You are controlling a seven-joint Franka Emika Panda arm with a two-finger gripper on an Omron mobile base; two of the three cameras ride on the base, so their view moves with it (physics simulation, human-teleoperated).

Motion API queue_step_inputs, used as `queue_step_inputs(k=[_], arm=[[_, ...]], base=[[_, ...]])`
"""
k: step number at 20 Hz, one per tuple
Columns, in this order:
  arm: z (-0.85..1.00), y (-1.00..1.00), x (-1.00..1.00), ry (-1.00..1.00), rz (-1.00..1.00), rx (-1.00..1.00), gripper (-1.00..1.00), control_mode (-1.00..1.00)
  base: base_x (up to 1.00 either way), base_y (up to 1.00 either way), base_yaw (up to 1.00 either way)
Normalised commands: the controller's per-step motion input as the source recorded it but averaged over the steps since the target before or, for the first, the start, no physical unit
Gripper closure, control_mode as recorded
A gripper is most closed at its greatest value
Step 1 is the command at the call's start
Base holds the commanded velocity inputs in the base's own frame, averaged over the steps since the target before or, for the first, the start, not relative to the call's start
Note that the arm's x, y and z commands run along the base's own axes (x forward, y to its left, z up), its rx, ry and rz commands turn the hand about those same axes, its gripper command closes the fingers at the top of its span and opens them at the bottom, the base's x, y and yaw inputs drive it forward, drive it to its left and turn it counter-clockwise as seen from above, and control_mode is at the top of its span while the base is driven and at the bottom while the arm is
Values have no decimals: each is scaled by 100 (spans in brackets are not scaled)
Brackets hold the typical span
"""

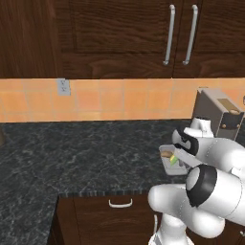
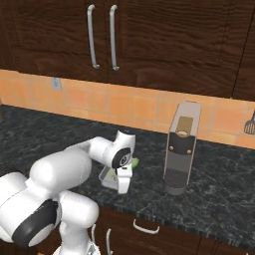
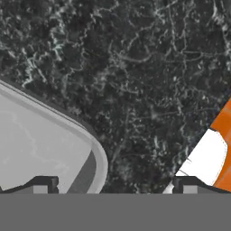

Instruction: Take the meat container that has the steak and place it on the second highest rack of the freezer. Then take the vegetable container that has the corn and sweet potato and place it on the highest rack of the freezer.

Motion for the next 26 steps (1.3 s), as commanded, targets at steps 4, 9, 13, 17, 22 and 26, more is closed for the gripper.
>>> queue_step_inputs(k=[4, 9, 13, 17, 22, 26], arm=[[-25, 0, 6, 0, 0, 2, -100, -100], [-21, 6, 0, 0, -2, 0, 100, -100], [-24, 3, 1, 0, -4, 0, 100, -100], [-47, 1, 0, 1, -6, 0, 100, -100], [-20, 0, 0, 1, -3, 0, 100, -100], [6, 0, -14, -2, 0, 0, 100, -100]], base=[[0, 0, 0], [0, 0, 0], [0, 0, 0], [0, 0, 0], [0, 0, 0], [0, 0, 0]])
